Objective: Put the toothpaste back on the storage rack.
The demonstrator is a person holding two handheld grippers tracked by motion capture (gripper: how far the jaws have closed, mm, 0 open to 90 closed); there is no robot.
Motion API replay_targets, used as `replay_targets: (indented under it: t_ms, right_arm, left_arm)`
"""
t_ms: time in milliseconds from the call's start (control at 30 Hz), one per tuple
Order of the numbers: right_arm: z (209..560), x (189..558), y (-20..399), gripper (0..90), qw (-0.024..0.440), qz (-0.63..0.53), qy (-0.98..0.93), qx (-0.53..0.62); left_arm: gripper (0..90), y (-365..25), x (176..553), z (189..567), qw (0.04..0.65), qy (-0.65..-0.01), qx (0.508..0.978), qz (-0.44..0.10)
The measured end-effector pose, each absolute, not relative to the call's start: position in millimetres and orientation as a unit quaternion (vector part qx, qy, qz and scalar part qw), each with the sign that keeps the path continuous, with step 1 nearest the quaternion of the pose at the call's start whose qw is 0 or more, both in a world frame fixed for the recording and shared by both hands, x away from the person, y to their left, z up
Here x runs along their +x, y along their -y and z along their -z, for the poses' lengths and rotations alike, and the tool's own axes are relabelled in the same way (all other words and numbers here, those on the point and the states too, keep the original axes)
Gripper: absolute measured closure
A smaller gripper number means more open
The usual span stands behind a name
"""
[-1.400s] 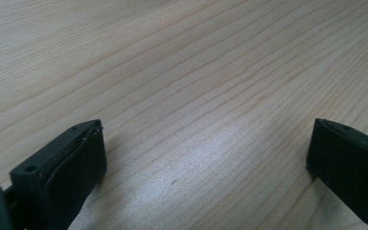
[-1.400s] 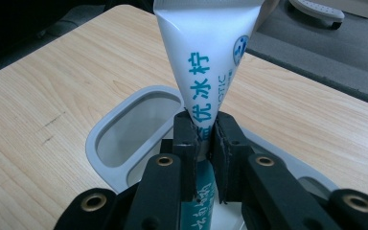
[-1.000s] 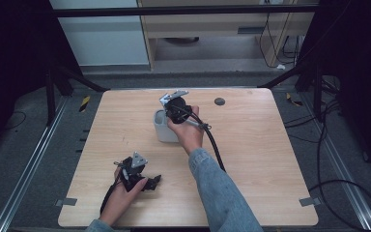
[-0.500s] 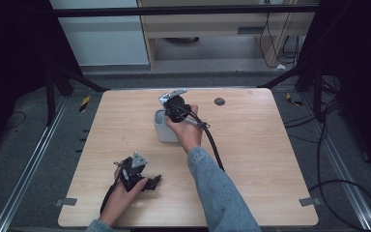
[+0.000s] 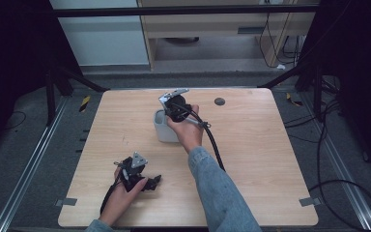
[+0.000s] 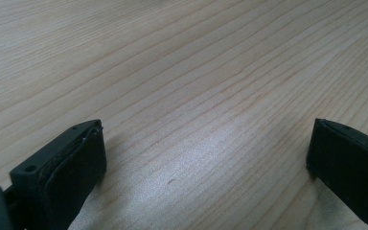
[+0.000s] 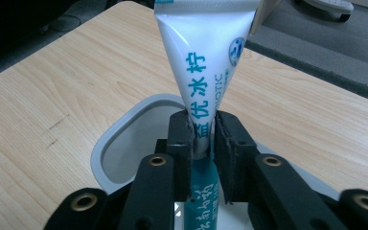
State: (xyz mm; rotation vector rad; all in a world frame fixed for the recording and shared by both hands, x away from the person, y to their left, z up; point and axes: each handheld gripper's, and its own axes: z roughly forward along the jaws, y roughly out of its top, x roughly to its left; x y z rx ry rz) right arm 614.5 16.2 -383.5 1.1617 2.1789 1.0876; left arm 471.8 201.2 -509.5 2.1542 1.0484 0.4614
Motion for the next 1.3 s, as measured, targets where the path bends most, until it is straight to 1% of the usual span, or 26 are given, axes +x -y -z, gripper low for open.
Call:
replay_targets:
  t_ms: [267,533,1300]
  right_arm:
    - [376,608,-11,75.8,0.214,-0.409,-0.784,0.416]
    - [372,606,-6,76.9,0.219,-0.406,-0.785,0.414]
    - [357,589,10,74.4,0.218,-0.418,-0.786,0.400]
  left_arm:
    - [0.0,-201,472,509,0.344,-0.404,0.829,-0.177]
    - [0.0,-201,472,509,0.344,-0.404,0.829,-0.178]
    - [0.0,-201,471,509,0.344,-0.403,0.829,-0.177]
